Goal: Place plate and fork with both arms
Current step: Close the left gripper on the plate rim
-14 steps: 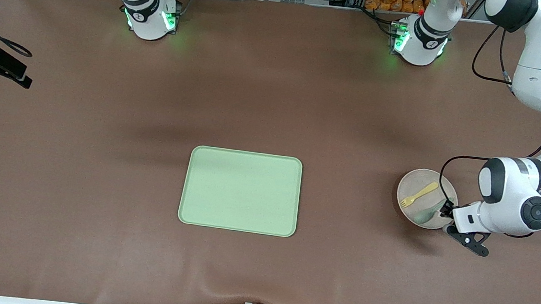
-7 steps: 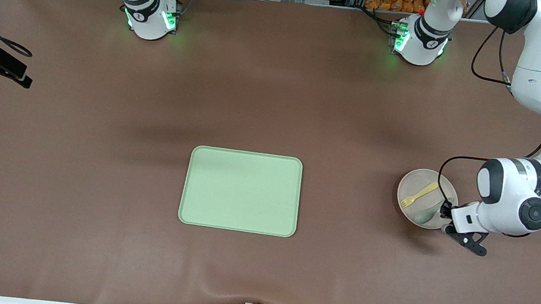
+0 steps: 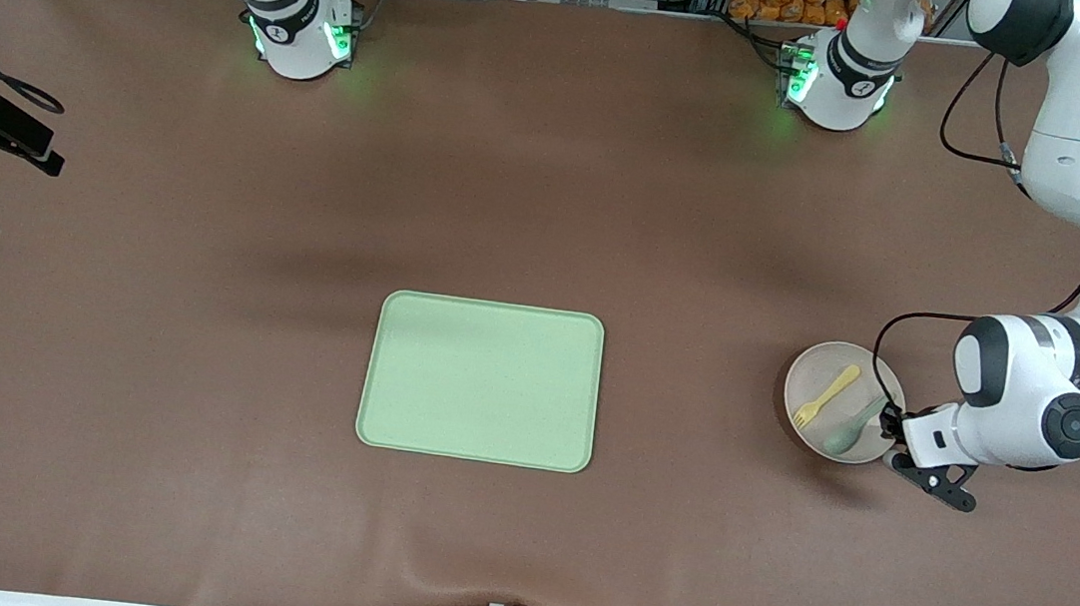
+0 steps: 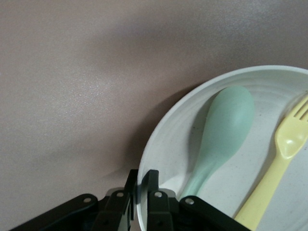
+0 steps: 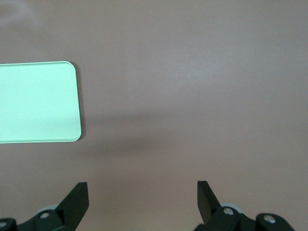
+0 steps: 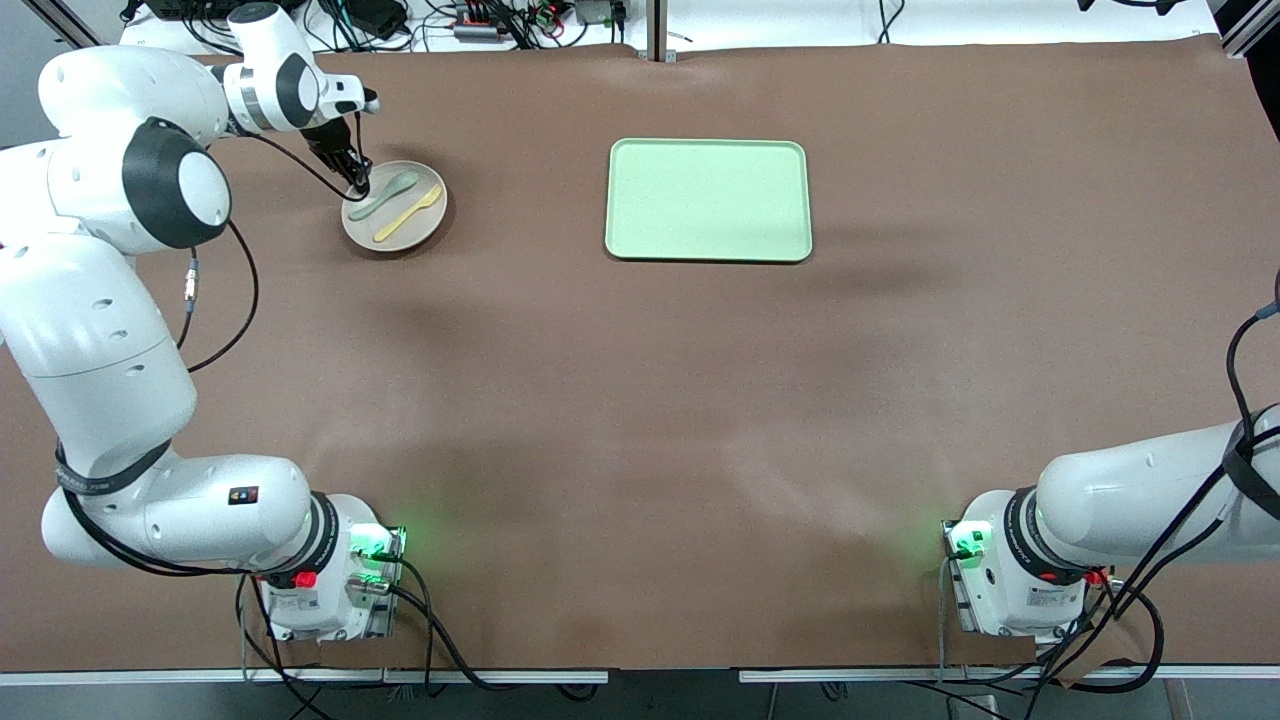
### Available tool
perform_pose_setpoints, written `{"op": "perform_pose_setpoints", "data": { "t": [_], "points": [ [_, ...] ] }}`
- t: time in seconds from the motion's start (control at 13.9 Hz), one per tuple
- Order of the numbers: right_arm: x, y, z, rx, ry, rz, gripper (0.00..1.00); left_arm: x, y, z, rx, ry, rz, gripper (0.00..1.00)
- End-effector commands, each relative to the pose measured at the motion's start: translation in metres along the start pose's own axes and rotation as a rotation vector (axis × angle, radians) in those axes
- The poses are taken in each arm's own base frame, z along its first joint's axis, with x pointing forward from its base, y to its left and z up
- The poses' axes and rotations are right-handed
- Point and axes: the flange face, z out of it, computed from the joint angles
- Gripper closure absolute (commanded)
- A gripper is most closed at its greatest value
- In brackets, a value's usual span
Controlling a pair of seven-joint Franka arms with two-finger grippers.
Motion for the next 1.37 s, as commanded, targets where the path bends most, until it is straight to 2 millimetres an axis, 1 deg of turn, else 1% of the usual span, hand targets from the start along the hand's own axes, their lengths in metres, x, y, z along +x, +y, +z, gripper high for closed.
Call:
{"op": "perform_pose_setpoints", "data": {
  "t": [0.0, 0.22, 0.72, 0.94, 1.3],
  "points": [
    [-0.0037, 0.006, -0.0016, 0.002, -0.002, 0.015, 0.0, 0.0035, 0.0024, 0.0053, -0.013, 0.014, -0.037, 1.0],
    [-0.0037, 0.0069, -0.0016, 0.002, -0.002, 0.017, 0.0, 0.0029, 0.0026, 0.0116, -0.065, 0.035, -0.088, 1.0],
    [-0.0038, 0.0069, -0.0015, 0.002, -0.004, 0.017, 0.0, 0.0038, 0.0044, 0.0119, -0.145, 0.074, -0.226, 1.0],
    [-0.0038, 0.0069, -0.0015, 0.002, -0.004, 0.017, 0.0, 0.0051, 0.0063, 0.0126, -0.21, 0.103, -0.312, 1.0],
    [-0.0038, 0.0069, -0.0015, 0.002, -0.004, 0.017, 0.0, 0.0063, 0.0081, 0.0113, -0.268, 0.127, -0.378, 1.0]
  ]
}}
